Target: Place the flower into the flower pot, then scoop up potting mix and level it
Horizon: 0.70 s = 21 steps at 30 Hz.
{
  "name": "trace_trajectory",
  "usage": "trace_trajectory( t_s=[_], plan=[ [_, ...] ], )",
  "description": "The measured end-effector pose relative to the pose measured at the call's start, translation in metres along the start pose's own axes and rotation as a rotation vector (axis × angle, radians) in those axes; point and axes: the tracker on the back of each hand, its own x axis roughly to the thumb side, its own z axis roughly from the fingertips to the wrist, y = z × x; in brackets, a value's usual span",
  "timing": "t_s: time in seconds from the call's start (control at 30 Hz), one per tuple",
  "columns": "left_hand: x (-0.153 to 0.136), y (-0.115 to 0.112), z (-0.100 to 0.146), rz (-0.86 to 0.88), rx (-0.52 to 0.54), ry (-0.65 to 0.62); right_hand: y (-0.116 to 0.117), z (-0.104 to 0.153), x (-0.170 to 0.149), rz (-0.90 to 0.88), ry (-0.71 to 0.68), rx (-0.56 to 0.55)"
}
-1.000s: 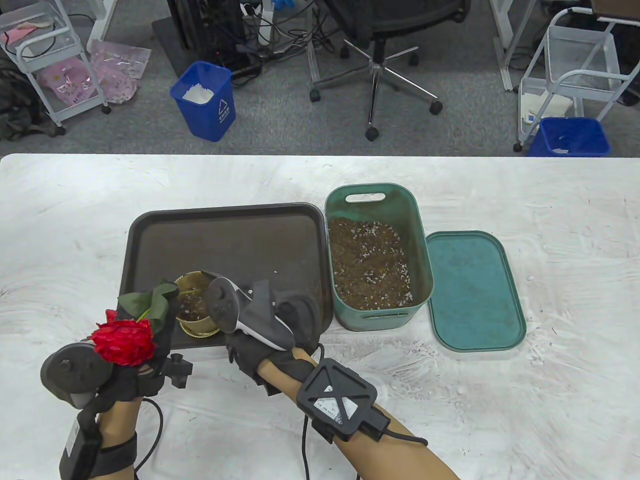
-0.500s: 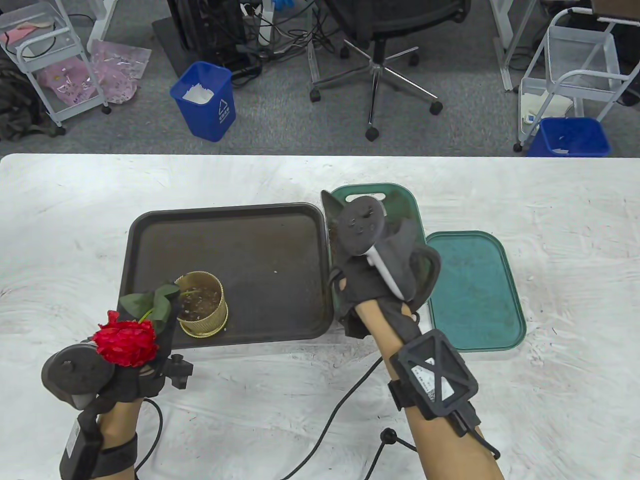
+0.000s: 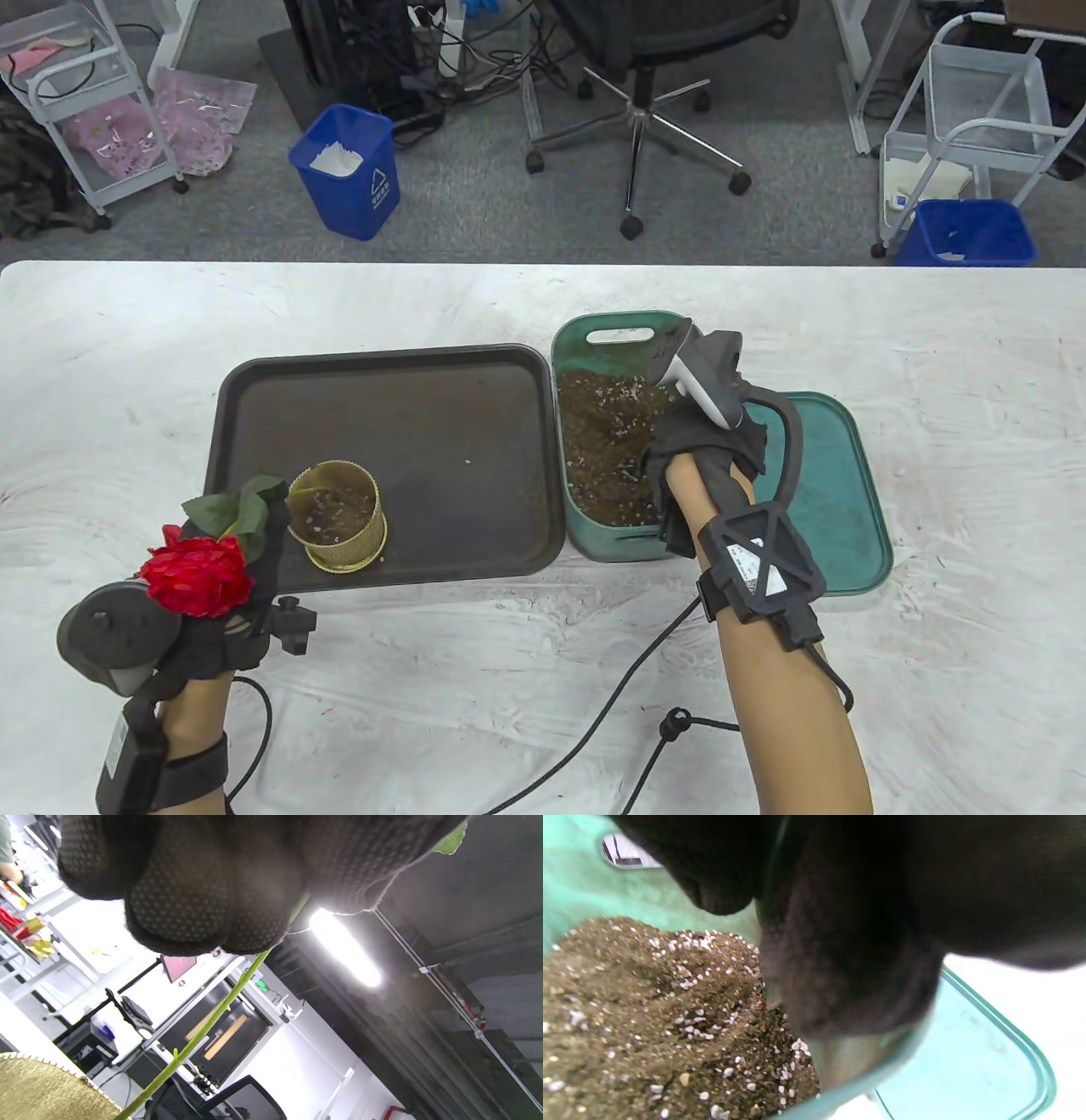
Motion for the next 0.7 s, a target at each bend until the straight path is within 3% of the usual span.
trace_trajectory(
  t_s=[0.27,0.4,0.7],
  plan=[
    [-0.003,0.002,-0.002,0.006,0.004,0.009,0.005,-0.006,0.001,-0.045,-0.042,0.135],
    [-0.003,0.002,-0.002,0.011,0.000,0.007,0.009,-0.009,-0.005,-0.229,-0.137,0.259],
    [-0.003,0.000,-0.002,0.012,-0.007,0.000,0.020,-0.023,-0.009,-0.574,-0.225,0.367]
  ],
)
